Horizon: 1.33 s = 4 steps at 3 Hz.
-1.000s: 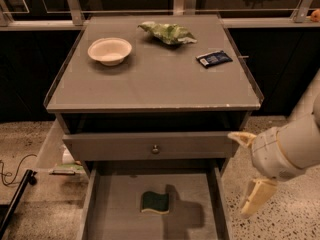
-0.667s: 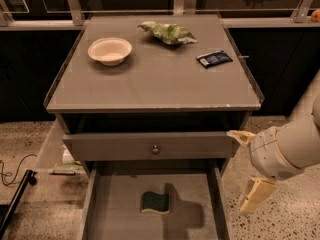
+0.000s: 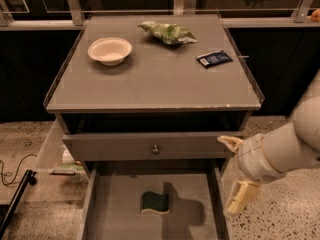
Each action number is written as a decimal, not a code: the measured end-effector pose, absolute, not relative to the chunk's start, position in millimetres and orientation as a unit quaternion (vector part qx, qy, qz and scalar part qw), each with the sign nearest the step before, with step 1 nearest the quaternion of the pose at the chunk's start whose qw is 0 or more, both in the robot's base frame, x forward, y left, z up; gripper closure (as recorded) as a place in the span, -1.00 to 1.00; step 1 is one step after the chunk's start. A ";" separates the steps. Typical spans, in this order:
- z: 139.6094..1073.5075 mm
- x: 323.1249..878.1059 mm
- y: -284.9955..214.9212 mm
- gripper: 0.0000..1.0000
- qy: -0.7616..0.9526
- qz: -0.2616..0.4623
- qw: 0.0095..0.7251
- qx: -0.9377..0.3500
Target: Pick sponge from middle drawer and place on counter
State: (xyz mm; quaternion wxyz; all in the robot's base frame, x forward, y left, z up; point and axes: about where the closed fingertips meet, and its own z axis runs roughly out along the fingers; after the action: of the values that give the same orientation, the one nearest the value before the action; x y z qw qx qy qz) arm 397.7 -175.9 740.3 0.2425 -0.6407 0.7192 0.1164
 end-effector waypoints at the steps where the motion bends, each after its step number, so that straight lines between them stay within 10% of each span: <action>1: 684.4 414.7 -160.7 -1.00 0.713 0.135 0.259 -0.637; 4: 580.5 435.2 -137.1 -1.00 0.698 0.173 0.304 -0.625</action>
Offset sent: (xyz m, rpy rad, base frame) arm 0.0459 0.0401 -0.1654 0.1705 -0.0748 0.0357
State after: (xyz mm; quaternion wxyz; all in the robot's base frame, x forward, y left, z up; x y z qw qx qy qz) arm 435.2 -137.1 580.5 0.3039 -0.6249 0.6980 0.1730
